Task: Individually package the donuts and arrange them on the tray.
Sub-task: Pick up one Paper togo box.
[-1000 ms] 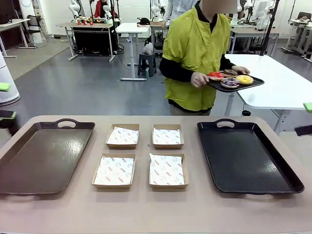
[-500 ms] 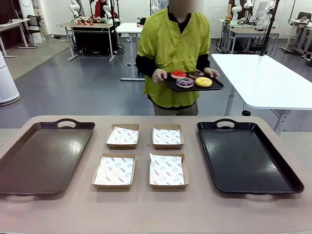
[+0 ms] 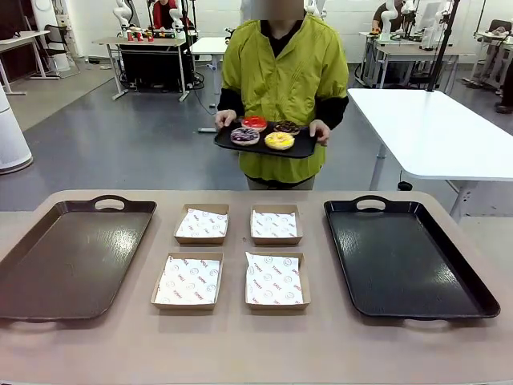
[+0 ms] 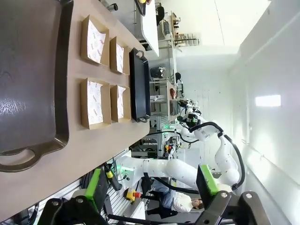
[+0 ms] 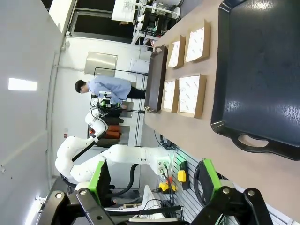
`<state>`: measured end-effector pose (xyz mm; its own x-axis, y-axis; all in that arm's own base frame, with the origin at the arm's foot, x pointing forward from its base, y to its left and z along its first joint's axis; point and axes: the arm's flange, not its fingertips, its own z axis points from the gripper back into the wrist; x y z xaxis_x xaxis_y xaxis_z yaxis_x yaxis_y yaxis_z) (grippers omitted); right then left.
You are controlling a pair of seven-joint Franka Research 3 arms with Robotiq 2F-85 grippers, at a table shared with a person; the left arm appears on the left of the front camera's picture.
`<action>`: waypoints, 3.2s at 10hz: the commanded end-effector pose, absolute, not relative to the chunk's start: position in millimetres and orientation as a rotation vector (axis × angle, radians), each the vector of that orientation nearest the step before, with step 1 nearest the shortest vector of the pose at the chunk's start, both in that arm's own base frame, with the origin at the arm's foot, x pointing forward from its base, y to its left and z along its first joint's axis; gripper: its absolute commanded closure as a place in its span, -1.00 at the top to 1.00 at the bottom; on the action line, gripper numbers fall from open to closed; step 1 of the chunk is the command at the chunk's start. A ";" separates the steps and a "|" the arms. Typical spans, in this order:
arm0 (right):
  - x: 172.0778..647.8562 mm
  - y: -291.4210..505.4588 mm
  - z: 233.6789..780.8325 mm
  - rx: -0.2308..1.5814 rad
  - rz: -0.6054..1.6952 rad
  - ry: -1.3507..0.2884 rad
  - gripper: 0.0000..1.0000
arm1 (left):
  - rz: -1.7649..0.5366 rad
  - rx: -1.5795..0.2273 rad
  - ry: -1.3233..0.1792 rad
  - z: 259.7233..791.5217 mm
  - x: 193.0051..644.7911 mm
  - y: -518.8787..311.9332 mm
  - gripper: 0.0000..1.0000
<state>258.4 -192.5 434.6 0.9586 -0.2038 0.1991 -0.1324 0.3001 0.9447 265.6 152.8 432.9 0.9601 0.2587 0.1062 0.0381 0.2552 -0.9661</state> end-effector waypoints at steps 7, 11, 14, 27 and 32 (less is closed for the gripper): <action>258.1 -191.2 431.7 1.283 -0.053 -0.301 1.00 | 0.151 -1.310 -0.275 432.3 270.2 150.4 1.00; 258.1 -191.2 431.7 1.283 -0.053 -0.301 1.00 | 0.151 -1.310 -0.275 432.3 270.2 150.4 1.00; 258.1 -191.2 431.7 1.283 -0.053 -0.301 1.00 | 0.151 -1.310 -0.275 432.3 270.2 150.4 1.00; 328.1 -154.9 497.6 1.131 -0.139 -0.246 1.00 | 0.151 -1.310 -0.275 432.3 270.2 150.4 1.00; 420.0 -0.7 569.0 0.614 -0.155 -0.171 1.00 | 0.151 -1.310 -0.275 432.3 270.2 150.4 1.00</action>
